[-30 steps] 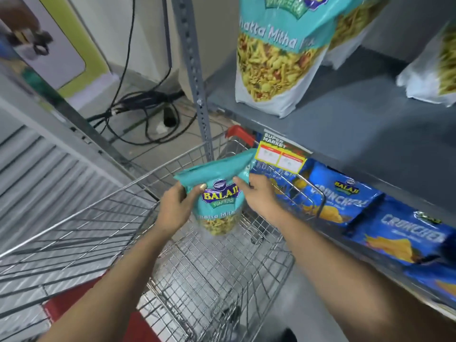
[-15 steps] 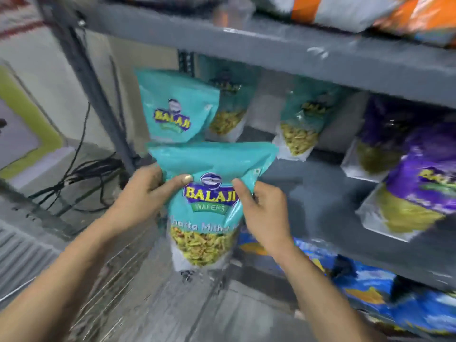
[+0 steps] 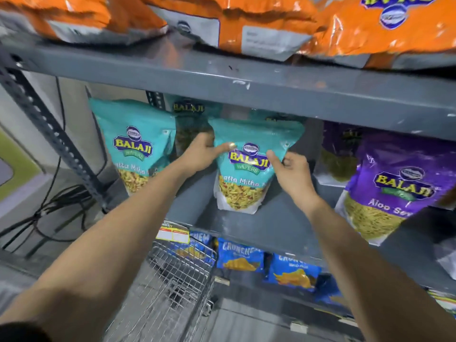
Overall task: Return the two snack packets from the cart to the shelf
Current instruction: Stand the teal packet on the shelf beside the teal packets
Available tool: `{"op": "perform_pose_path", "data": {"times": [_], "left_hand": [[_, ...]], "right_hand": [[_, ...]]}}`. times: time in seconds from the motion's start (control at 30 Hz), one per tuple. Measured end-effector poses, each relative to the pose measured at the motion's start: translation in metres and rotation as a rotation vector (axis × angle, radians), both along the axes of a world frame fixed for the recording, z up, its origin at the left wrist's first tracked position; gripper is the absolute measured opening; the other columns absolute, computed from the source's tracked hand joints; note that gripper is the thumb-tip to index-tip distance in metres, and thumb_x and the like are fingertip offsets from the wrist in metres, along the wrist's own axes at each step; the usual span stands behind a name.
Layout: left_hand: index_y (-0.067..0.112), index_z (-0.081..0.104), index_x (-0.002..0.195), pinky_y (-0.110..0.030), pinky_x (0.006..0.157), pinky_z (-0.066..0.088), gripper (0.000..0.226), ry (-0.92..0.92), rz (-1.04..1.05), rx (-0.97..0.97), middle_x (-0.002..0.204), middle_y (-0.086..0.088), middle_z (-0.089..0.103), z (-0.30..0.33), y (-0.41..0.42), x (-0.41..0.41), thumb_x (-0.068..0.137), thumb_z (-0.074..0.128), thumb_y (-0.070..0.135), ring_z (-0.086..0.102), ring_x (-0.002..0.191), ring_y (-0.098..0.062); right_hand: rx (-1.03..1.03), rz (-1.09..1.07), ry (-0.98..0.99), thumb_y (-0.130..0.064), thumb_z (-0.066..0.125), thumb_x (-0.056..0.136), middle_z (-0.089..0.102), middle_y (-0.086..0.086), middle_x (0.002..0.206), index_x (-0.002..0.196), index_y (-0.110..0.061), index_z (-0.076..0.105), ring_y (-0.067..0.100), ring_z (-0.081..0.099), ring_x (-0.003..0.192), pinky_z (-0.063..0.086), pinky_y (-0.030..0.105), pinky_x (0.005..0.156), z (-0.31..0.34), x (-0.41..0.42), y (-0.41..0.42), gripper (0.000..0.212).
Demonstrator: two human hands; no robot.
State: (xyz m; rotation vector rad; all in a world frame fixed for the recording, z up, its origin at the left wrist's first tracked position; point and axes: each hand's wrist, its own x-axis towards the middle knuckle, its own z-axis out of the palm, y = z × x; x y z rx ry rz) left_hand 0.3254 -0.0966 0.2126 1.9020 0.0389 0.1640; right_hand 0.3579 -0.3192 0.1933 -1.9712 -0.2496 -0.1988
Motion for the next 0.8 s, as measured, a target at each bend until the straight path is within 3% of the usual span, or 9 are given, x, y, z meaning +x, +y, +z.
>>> {"op": "perform_pose_path", "data": {"times": [0.03, 0.1, 0.17, 0.23, 0.33, 0.4, 0.53, 0.67, 0.8], "left_hand": [[0.009, 0.067, 0.108, -0.023, 0.072, 0.056, 0.018, -0.036, 0.011, -0.071, 0.1, -0.002, 0.072, 0.009, -0.004, -0.001, 0.089, 0.068, 0.011, 0.069, 0.072, -0.001], [0.027, 0.074, 0.092, -0.033, 0.076, 0.048, 0.011, -0.109, 0.099, -0.205, 0.09, -0.007, 0.073, 0.024, -0.004, -0.001, 0.081, 0.075, 0.027, 0.065, 0.084, -0.026], [0.031, 0.075, 0.086, -0.042, 0.077, 0.044, 0.022, -0.149, 0.175, -0.249, 0.091, -0.026, 0.065, 0.032, -0.001, 0.001, 0.069, 0.077, 0.043, 0.057, 0.088, -0.042], [0.013, 0.071, 0.097, -0.049, 0.08, 0.042, 0.047, -0.136, 0.184, -0.292, 0.095, -0.035, 0.06, 0.031, 0.0, 0.005, 0.065, 0.08, 0.047, 0.056, 0.091, -0.051], [0.015, 0.073, 0.097, -0.047, 0.081, 0.042, 0.038, -0.153, 0.133, -0.343, 0.097, -0.033, 0.067, 0.018, 0.001, 0.003, 0.071, 0.083, 0.041, 0.055, 0.092, -0.041], [0.015, 0.066, 0.114, -0.032, 0.083, 0.053, 0.037, -0.093, 0.117, -0.342, 0.11, -0.013, 0.072, -0.007, 0.005, 0.0, 0.08, 0.078, 0.024, 0.061, 0.105, -0.028], [0.018, 0.047, 0.136, -0.025, 0.099, 0.049, 0.078, 0.175, -0.06, -0.153, 0.123, 0.01, 0.063, -0.065, 0.007, -0.023, 0.068, 0.083, 0.03, 0.061, 0.11, 0.002], [0.027, 0.06, 0.121, -0.022, 0.093, 0.055, 0.05, 0.233, -0.09, -0.154, 0.117, 0.008, 0.07, -0.1, -0.003, -0.036, 0.079, 0.078, 0.008, 0.065, 0.111, -0.003], [0.034, 0.065, 0.108, -0.018, 0.089, 0.053, 0.043, 0.204, -0.036, -0.147, 0.099, 0.026, 0.075, -0.11, 0.003, -0.05, 0.078, 0.078, 0.006, 0.067, 0.097, 0.011]], "right_hand": [[0.07, 0.016, 0.033, -0.04, 0.063, 0.086, 0.057, -0.013, 0.056, 0.063, -0.017, 0.053, -0.004, 0.046, 0.048, 0.041, 0.021, 0.057, 0.006, 0.002, -0.001, 0.034], [0.302, 0.052, 0.076, -0.026, 0.059, 0.092, 0.065, -0.015, 0.081, 0.087, -0.024, 0.059, -0.012, 0.061, 0.062, 0.047, 0.015, 0.061, 0.025, 0.005, -0.003, 0.006], [0.389, 0.004, 0.022, -0.016, 0.057, 0.093, 0.064, -0.015, 0.083, 0.099, -0.015, 0.063, -0.017, 0.059, 0.059, 0.045, 0.012, 0.059, 0.04, 0.009, -0.007, 0.008], [0.406, -0.053, -0.006, -0.013, 0.061, 0.091, 0.065, -0.017, 0.073, 0.102, 0.0, 0.067, -0.015, 0.055, 0.055, 0.043, 0.008, 0.06, 0.044, 0.012, -0.011, 0.018], [0.435, 0.016, 0.055, -0.011, 0.064, 0.088, 0.071, -0.022, 0.065, 0.095, -0.008, 0.069, -0.011, 0.062, 0.065, 0.05, 0.011, 0.067, 0.034, 0.011, -0.016, 0.009], [0.381, 0.129, 0.144, -0.005, 0.065, 0.086, 0.072, -0.024, 0.067, 0.099, -0.014, 0.063, -0.01, 0.065, 0.065, 0.052, 0.009, 0.064, 0.019, 0.006, -0.019, 0.016], [0.115, 0.323, 0.461, -0.005, 0.077, 0.075, 0.065, -0.01, 0.114, 0.111, -0.019, 0.049, -0.006, 0.06, 0.088, 0.052, 0.007, 0.071, -0.034, -0.004, -0.021, 0.047], [0.044, 0.319, 0.543, -0.008, 0.085, 0.065, 0.061, 0.0, 0.126, 0.129, -0.015, 0.044, 0.011, 0.063, 0.103, 0.052, 0.012, 0.07, -0.073, -0.018, -0.009, 0.076], [0.072, 0.262, 0.455, -0.01, 0.086, 0.064, 0.064, -0.011, 0.109, 0.12, -0.026, 0.047, -0.001, 0.063, 0.093, 0.052, 0.006, 0.064, -0.083, -0.036, -0.003, 0.07]]}}
